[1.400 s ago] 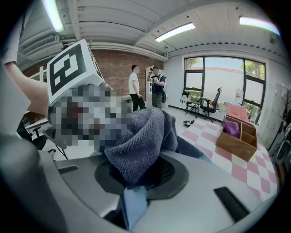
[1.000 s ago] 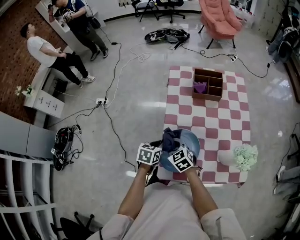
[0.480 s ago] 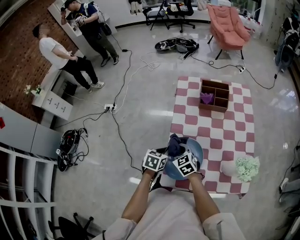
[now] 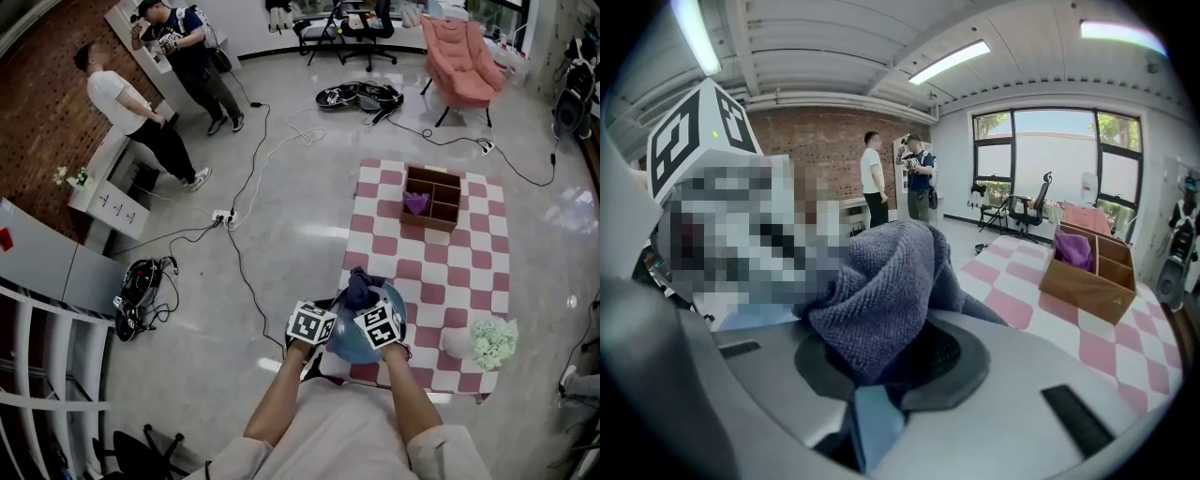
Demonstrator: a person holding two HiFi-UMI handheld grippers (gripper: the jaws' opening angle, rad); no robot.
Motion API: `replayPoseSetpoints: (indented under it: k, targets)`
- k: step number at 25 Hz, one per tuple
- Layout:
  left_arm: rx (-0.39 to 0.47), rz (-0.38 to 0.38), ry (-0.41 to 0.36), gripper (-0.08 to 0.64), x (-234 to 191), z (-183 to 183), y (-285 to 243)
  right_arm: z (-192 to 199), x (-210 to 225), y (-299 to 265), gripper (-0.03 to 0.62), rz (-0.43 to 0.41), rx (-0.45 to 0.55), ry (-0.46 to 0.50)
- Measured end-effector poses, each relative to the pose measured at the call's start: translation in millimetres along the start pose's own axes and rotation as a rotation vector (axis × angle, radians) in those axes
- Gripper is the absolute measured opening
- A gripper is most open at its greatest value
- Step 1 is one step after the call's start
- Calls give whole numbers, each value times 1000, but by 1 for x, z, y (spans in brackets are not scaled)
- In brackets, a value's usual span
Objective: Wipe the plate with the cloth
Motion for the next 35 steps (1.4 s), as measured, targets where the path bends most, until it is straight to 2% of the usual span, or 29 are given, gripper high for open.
replayPoseSetpoints:
  k: [17, 35]
  targets:
    - [-14, 11, 27, 26, -2, -1, -3, 34, 41, 14, 86, 104, -61, -125]
    - [-18, 6, 47, 26, -5, 4, -4, 76, 45, 34, 85, 153, -154, -202]
Point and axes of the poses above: the fingertips, and each gripper's own axes: y backward along the fingers, x to its right, z out of its underside, the point moved 6 cm from there along y, backward along the fingers, and after that the axes turned 9 degrees about -z, right-handed, at the moved point
